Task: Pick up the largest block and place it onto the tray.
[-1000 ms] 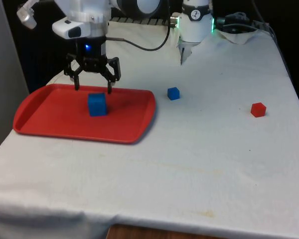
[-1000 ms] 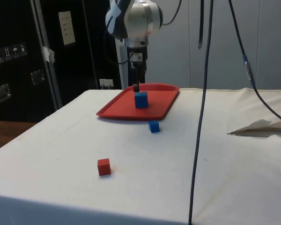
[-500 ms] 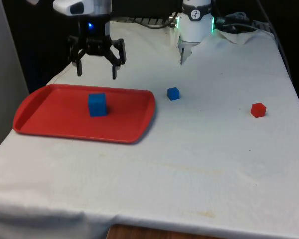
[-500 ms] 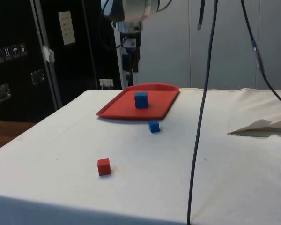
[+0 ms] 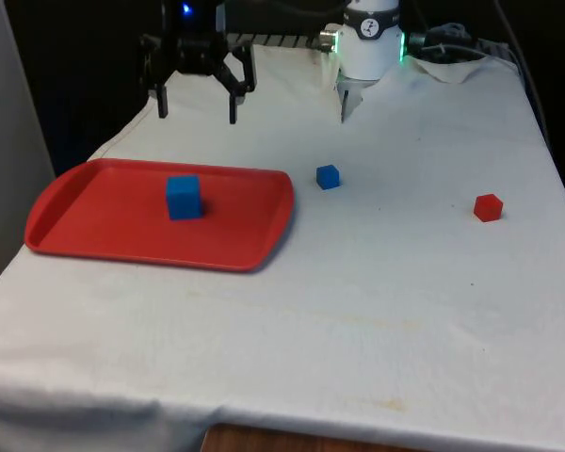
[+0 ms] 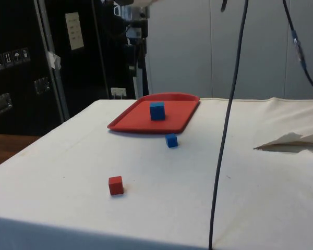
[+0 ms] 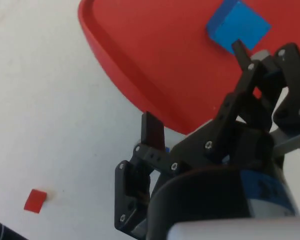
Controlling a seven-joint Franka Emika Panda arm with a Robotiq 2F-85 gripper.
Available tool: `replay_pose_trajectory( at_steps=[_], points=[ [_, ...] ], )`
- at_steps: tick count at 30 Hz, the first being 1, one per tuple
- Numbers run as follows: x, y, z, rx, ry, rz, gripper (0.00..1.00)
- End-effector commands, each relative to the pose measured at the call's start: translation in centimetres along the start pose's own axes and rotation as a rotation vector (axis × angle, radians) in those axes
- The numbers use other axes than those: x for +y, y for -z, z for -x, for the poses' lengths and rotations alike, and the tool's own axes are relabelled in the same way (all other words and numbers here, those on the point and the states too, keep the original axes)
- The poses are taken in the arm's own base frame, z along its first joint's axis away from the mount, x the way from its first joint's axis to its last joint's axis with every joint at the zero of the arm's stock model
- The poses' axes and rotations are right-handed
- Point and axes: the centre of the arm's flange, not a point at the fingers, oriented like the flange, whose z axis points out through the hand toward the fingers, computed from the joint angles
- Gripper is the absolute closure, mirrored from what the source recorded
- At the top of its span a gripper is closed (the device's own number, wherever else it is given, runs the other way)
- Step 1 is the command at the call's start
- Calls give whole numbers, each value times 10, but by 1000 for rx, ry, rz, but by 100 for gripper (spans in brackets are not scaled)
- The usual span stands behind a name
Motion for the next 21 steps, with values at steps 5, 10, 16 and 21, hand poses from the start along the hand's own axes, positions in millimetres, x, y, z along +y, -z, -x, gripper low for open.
replay_pose_trajectory(
  at_steps=[5,10,16,21],
  points=[
    [-14,23,-11,-3,4,8,0],
    [-23,36,-20,-2,11,11,0],
    [-37,53,-32,0,20,16,0],
    [-45,63,-42,2,30,17,0]
  ],
)
